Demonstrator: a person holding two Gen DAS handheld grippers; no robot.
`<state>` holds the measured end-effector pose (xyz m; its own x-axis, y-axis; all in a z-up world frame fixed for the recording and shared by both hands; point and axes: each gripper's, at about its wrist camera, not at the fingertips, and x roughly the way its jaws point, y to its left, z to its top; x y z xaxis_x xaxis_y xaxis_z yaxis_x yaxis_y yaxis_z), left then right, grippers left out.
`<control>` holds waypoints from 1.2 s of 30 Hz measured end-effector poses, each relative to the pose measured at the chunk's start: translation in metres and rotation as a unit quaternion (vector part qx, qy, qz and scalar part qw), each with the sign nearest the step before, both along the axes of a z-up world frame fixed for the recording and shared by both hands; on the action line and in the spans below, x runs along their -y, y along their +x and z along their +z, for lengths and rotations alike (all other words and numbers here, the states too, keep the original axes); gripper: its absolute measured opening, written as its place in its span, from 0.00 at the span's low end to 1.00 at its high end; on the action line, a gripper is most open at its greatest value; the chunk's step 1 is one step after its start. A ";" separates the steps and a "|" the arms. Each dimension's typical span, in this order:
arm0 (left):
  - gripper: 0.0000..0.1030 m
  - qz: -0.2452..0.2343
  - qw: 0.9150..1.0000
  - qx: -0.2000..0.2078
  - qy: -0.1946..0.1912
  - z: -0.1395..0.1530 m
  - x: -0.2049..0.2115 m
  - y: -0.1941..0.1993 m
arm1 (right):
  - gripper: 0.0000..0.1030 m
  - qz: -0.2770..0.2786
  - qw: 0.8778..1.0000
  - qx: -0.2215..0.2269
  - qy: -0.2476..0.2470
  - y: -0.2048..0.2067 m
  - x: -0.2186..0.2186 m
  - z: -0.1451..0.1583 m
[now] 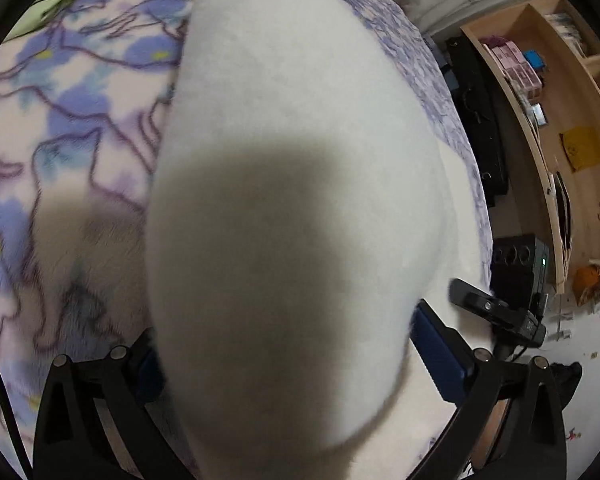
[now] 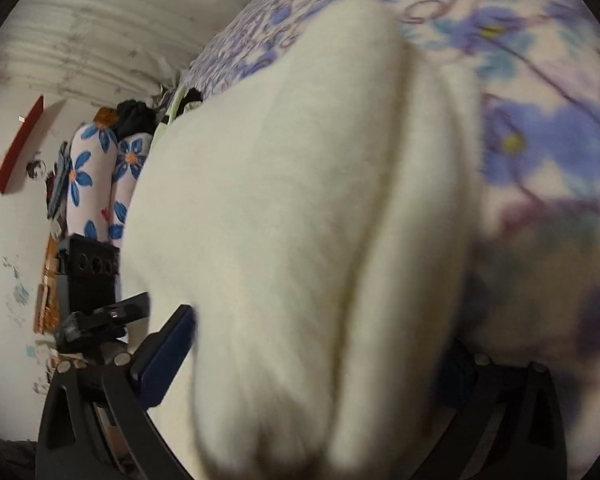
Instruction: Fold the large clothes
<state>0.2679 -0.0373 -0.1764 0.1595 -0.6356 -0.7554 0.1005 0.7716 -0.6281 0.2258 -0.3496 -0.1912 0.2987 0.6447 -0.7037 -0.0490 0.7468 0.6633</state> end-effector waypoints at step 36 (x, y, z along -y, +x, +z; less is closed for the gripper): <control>0.68 0.035 0.972 0.175 0.152 0.161 -0.120 -0.102 | 0.62 0.026 0.991 0.123 0.034 -0.083 -0.145 0.131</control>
<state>0.1658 0.0825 -0.0158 0.4750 -0.3698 -0.7985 0.2081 0.9289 -0.3064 0.1427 -0.2045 -0.0605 0.4205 0.7076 -0.5679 -0.2529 0.6925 0.6756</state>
